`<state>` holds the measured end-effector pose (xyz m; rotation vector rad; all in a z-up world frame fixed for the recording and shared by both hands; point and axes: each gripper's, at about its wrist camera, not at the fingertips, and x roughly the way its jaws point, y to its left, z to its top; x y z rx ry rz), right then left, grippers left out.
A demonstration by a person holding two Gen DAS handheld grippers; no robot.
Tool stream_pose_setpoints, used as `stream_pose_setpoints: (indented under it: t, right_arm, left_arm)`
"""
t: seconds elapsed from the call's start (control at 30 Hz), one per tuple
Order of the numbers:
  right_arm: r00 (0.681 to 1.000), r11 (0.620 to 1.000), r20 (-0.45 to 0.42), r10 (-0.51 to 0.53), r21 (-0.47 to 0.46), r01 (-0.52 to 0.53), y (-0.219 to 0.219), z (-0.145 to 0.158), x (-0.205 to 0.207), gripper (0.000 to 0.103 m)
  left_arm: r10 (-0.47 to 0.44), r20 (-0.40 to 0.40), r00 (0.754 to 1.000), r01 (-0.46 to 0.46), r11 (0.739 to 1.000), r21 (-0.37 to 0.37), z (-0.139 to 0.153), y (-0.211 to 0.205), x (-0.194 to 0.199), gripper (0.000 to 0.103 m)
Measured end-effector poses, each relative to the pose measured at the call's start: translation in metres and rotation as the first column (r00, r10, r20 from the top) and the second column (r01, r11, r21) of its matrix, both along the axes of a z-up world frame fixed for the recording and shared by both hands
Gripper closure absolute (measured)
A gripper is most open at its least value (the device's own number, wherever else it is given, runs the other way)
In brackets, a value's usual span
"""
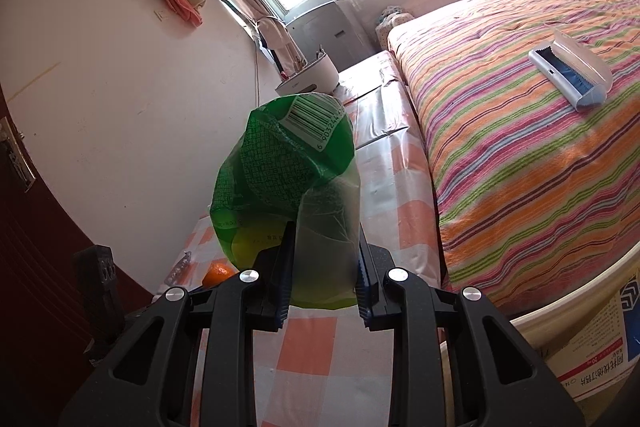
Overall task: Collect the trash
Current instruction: 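Lift the orange peel and green bag and carry both over the cream bin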
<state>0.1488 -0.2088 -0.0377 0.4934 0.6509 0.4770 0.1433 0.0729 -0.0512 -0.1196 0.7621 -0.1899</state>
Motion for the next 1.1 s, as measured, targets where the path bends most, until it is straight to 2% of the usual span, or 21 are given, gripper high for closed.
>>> stream_pose_setpoints:
  t: [0.6,1.1]
  right_arm:
    - [0.994,0.993,0.072,-0.088,-0.076,0.093,-0.036,0.008,-0.035,0.078]
    - [0.971,0.963,0.112,-0.21,-0.147,0.225,-0.074,0.008,-0.076,0.078]
  left_arm:
    - [-0.123,0.009,0.992,0.123,0.992,-0.031,0.003,-0.051,-0.017,0.075]
    - [-0.216,0.023,0.976,0.217,0.975,-0.05,0.008,-0.088,-0.032,0.075]
